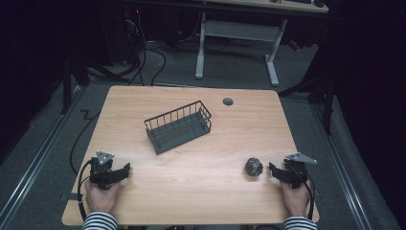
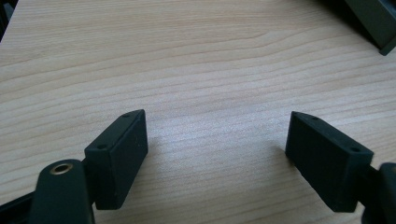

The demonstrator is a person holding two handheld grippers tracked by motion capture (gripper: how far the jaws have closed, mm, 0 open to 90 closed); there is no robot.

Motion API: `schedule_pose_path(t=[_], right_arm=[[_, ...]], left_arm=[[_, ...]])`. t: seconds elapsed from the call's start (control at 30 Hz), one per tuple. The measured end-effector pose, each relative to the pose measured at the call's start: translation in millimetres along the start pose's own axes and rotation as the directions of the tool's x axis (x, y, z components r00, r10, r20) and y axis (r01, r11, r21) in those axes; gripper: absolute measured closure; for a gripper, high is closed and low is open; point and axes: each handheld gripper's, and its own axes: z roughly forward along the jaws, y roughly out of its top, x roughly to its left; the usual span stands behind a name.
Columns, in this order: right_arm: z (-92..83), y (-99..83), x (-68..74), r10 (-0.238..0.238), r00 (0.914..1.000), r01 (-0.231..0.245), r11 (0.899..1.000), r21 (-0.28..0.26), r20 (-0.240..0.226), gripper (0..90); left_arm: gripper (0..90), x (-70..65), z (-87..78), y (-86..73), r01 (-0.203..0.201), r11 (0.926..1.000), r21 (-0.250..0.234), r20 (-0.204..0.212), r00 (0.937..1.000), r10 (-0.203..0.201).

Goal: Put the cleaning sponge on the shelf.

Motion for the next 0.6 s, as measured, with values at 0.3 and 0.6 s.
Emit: schedule_pose_path(t=[0.3,0.6], right_arm=[[0.0,0.0,0.2,-0.001,1.0000,0.001,1.000,0.001,-0.002,31.8],[0.0,0.0,0.2,-0.001,1.0000,0.001,1.000,0.001,-0.003,31.7]], left_arm=[[20.9,-0.3,0.1,0.0,0.004,1.0000,0.000,-0.002,1.0000,-0.004],[20.5,1.0,-0.5,0.1,0.011,0.9999,0.001,0.009,0.9999,-0.011]])
